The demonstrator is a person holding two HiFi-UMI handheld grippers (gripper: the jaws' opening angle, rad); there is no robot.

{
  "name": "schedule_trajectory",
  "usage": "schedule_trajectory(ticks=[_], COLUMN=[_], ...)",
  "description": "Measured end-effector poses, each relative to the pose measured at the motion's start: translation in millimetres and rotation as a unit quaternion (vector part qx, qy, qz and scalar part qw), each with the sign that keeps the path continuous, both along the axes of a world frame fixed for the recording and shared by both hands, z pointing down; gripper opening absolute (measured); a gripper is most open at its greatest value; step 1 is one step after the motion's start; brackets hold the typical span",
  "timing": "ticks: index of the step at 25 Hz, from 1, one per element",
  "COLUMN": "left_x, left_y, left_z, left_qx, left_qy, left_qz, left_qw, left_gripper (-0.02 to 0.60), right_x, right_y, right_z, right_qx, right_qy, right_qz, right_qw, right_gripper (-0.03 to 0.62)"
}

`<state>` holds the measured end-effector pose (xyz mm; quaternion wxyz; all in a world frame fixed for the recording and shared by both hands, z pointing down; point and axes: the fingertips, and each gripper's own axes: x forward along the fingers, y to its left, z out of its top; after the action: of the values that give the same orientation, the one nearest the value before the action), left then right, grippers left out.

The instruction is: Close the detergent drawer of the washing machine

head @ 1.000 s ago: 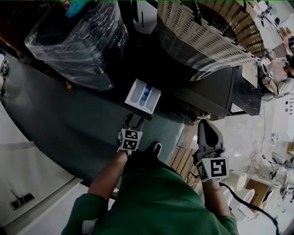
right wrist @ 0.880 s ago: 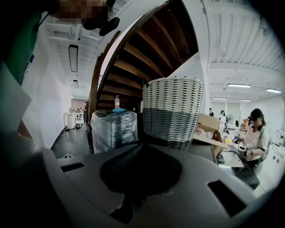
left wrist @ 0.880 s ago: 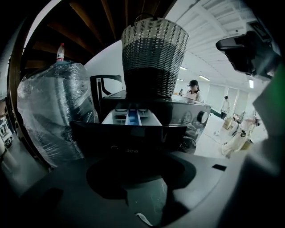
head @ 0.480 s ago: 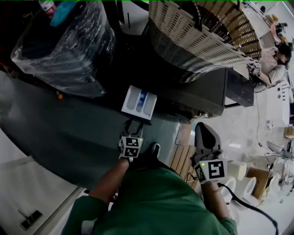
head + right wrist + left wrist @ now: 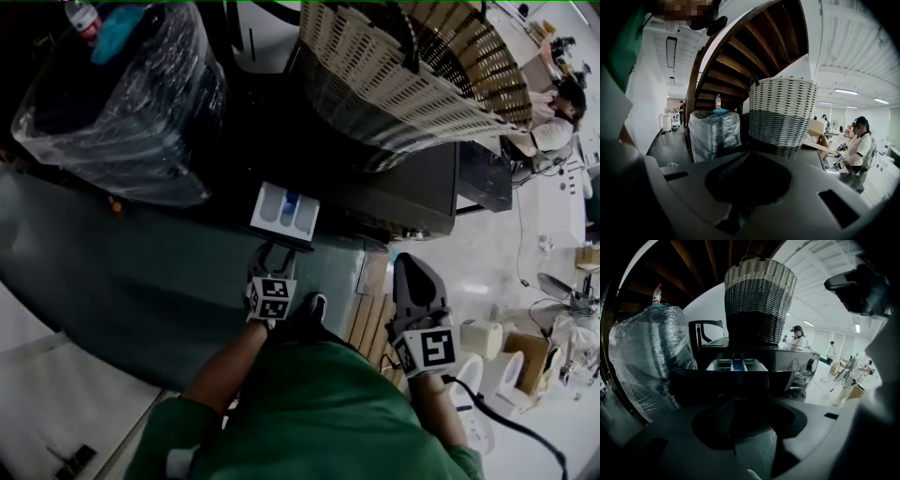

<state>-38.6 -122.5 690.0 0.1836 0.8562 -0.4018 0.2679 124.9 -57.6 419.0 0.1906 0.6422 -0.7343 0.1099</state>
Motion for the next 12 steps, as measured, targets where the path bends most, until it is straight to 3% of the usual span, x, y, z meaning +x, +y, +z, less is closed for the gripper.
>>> schedule_trajectory(ticks=[12], left_x=[19.6], left_y=[-38.6], left_z=[-0.8], left_qx=[-0.001], left_qy=[0.006], left_qz=[0.012], left_qw=[0.9999], left_gripper=[0.212], right_x=[8.0], right_y=[-3.7], right_z=[2.3], right_qx=[-0.004], right_qy=[0.007], right_qz=[0.029], right_qw=[1.0], right_gripper=[0.023])
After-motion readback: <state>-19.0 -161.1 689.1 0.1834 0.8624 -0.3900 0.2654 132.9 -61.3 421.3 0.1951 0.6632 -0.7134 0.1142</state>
